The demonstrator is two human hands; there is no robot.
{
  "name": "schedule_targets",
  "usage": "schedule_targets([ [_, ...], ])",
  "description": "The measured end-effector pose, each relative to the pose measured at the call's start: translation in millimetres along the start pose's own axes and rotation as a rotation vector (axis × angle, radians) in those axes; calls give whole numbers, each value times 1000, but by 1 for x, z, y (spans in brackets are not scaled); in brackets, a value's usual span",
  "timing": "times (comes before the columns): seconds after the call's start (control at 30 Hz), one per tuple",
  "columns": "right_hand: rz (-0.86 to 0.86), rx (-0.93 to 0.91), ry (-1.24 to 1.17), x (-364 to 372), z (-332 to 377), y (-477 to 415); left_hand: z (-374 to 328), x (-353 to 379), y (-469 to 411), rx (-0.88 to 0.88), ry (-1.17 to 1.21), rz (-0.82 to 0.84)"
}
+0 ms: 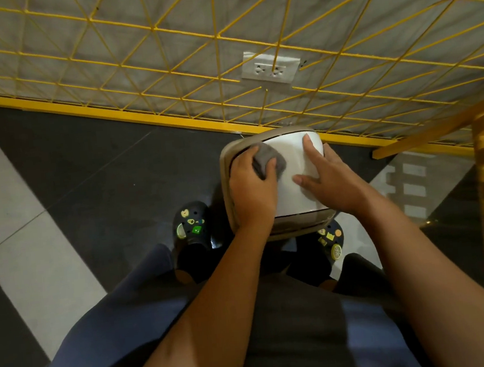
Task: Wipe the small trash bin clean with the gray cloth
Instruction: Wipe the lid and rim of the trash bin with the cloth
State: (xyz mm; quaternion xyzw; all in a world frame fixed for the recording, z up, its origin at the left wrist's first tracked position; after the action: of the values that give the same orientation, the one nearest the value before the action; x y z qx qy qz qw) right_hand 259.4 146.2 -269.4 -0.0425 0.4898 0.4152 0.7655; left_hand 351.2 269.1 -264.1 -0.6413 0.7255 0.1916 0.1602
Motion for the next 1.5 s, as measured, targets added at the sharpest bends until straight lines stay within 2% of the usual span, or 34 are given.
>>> schedule_targets([
  [0.13,-8,-17,14,-2,3,3,40,-7,-19,-252,-106,-68],
  [0.2,-5,-22,22,-3,4,4,48,-8,-22,-297,-147,-59],
  [0.27,1,-14,28,-3,5,4,40,-7,-20,-279,-154,-41],
  [0.4,4,10,41,-4,4,4,13,-1,-9,-54,-152,2],
  [0.43,4,9,39,-4,4,4,11,0,-9,-44,-149,9],
  [0.63,-8,-5,45,-2,3,3,43,-1,-27,-310,-202,64],
  [0.83,-8,1,67,-2,5,5,46,-8,-25,-282,-307,201],
  [1.0,-12,6,77,-2,6,5,57,-15,-8,-339,-403,300],
  [1.1,-16,3,77,-2,6,4,49,-13,-6,-307,-383,274],
  [1.3,-13,15,66,-1,3,3,12,-4,-13,-118,-209,122],
  [1.5,-11,10,65,0,4,4,28,-4,-30,-183,-291,75],
])
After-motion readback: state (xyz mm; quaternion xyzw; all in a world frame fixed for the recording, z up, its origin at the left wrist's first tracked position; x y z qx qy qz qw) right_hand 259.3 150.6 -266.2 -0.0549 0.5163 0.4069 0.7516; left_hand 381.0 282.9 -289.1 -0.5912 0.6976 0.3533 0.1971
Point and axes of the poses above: each hand's wrist, its own y-axis away from the middle knuckle, its own x-axis out of the palm, z = x × y, the point moved 7 cm from there along -y, towards the middle knuckle, and after that the axes turned 15 degrees about -z, right-handed, at the moved point
